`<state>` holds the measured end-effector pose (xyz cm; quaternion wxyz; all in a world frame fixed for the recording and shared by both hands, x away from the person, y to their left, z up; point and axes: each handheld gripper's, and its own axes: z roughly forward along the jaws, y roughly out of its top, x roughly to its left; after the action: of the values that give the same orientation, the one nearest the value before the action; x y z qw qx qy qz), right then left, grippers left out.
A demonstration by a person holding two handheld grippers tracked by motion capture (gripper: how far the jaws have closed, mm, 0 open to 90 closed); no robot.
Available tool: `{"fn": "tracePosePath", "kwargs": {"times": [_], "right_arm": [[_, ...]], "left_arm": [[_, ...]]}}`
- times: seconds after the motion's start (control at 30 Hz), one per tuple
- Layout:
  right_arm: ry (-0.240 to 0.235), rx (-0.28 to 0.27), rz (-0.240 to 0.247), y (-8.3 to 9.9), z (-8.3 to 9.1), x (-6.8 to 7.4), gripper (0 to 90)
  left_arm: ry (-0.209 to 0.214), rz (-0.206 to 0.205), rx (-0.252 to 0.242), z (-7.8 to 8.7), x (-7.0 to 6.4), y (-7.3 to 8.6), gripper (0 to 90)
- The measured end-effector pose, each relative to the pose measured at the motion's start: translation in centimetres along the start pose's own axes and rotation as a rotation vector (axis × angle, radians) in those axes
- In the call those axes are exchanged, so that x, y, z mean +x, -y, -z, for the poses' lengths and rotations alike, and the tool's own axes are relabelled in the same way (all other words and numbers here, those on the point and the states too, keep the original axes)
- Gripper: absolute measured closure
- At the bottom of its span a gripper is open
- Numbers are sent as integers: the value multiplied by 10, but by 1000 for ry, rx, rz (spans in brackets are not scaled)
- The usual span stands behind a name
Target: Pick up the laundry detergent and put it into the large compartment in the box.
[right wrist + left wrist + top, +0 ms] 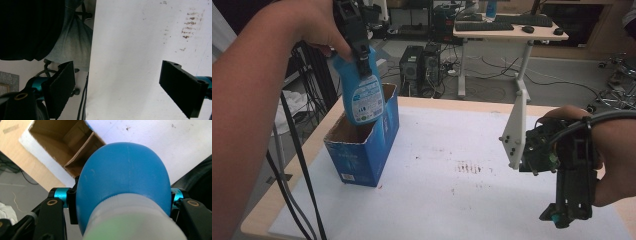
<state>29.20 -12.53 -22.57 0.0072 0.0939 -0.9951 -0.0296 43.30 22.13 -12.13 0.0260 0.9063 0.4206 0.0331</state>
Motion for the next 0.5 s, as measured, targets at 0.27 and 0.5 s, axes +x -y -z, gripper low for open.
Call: {"fn": "tracePosePath", "kwargs": {"times": [0.27, 0.5], "right_arm": [[4, -3, 3, 0, 0, 0, 127], [6, -3, 5, 0, 0, 0, 127]], "left_arm": [[-7, 72, 8, -2, 11, 8, 390], [-5, 37, 21, -18, 15, 11, 390]]}}
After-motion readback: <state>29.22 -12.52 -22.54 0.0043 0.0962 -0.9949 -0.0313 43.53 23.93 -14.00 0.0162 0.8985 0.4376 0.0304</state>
